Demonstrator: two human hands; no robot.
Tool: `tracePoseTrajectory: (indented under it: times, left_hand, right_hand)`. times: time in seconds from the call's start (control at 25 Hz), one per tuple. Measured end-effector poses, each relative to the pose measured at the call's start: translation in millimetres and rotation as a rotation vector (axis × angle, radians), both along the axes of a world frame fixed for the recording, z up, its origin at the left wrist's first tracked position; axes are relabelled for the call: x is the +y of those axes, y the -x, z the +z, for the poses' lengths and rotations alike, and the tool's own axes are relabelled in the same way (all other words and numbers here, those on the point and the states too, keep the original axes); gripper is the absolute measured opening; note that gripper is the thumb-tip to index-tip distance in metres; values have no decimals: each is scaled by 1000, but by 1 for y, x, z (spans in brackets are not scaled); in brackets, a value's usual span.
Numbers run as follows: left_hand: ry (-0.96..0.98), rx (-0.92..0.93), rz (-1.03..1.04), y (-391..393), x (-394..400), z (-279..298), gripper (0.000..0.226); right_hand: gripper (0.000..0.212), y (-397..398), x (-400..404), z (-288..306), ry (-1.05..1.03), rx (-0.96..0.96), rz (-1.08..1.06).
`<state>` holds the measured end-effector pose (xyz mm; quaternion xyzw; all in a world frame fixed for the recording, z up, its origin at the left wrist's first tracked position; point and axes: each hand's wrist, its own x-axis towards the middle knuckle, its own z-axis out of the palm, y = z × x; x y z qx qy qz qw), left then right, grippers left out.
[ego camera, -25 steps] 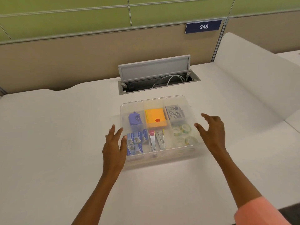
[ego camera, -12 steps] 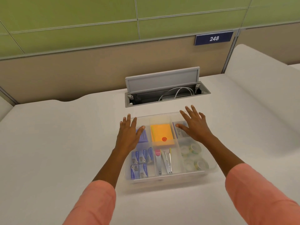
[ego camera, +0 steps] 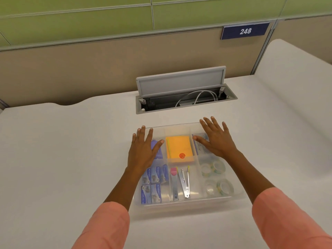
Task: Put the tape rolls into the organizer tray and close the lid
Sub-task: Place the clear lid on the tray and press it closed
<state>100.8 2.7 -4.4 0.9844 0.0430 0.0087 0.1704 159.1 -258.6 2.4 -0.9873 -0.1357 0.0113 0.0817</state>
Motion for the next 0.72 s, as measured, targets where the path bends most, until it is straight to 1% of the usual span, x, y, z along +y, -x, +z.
tracePoseTrajectory:
  times: [0.24,0.4,0.48,0.52,0.6,0.64,0.72]
  left_hand:
    - [-4,12,8,-1,-3,0,124]
    - [11,-12,12,-1,-2,-3,120]
    - [20,-11,7,-1,-1,-2,122]
    - [45,-4,5,0,-1,0,124]
    - [160,-6,16,3,0,7,126]
    - [211,-18,23,6,0,11,121]
    - [215,-66,40,17,0,18,96]
  right_hand:
    - [117,-2,0,-2,-57,-11,31]
    - [114,-3,-1,-5,-60,-5,27]
    - [115,-3,-1,-5,-51,-3,29]
    - [116,-1,-1,-3,-50,-3,30]
    - [114,3,-1,2,-86,-24,18]
    - [112,7,-2,6,-113,-35,12]
    - [109,22,-3,13,-125,-38,11]
